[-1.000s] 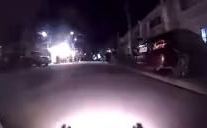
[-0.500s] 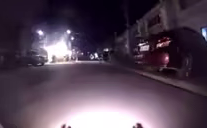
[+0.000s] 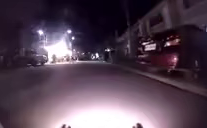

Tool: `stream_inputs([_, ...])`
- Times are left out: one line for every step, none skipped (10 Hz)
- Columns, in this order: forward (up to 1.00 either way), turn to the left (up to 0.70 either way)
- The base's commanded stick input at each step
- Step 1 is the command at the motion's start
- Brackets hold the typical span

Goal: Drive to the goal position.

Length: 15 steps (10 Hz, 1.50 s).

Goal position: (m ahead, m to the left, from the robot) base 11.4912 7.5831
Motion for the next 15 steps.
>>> stream_inputs([0.6, 0.0])
stream_inputs([0.6, 0.0])
stream_inputs([0.6, -0.01])
stream_inputs([0.6, -0.08])
stream_inputs([0.6, -0.15])
stream_inputs([0.6, -0.15])
stream_inputs([0.6, -0.15])
stream_inputs([0.6, -0.15])
stream_inputs([0.6, -0.15])
stream_inputs([0.6, -0.15])
stream_inputs([0.6, -0.15])
stream_inputs([0.6, -0.15])
stream_inputs([0.6, -0.15])
stream_inputs([0.6, -0.13])
stream_inputs([0.6, -0.01])
